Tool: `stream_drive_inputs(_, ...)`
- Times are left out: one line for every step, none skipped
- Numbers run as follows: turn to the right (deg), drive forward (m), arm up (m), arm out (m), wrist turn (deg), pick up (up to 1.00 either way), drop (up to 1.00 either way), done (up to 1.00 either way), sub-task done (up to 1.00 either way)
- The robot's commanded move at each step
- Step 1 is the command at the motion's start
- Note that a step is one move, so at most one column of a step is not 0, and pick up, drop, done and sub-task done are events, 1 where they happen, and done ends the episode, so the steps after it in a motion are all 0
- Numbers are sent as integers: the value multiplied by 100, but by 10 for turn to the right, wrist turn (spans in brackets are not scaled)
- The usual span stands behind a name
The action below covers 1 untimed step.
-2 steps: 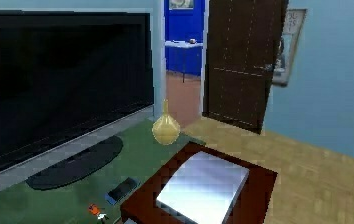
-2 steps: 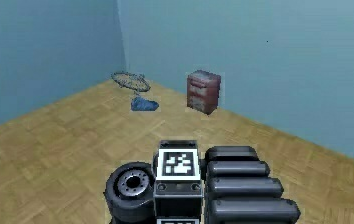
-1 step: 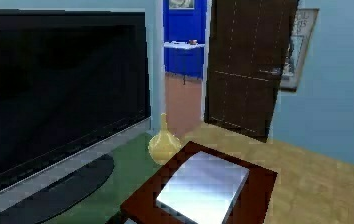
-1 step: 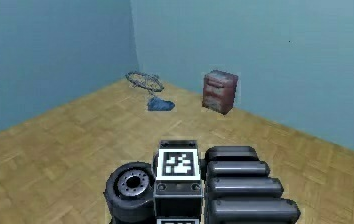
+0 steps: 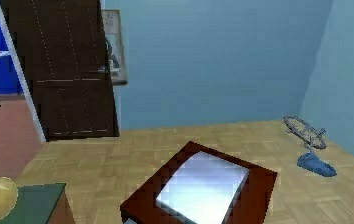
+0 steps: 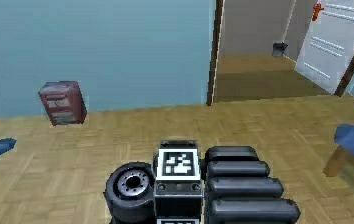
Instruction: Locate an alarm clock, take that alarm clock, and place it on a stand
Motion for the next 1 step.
stream_drive_inputs(450,0,0,0,0,0,0,0,0)
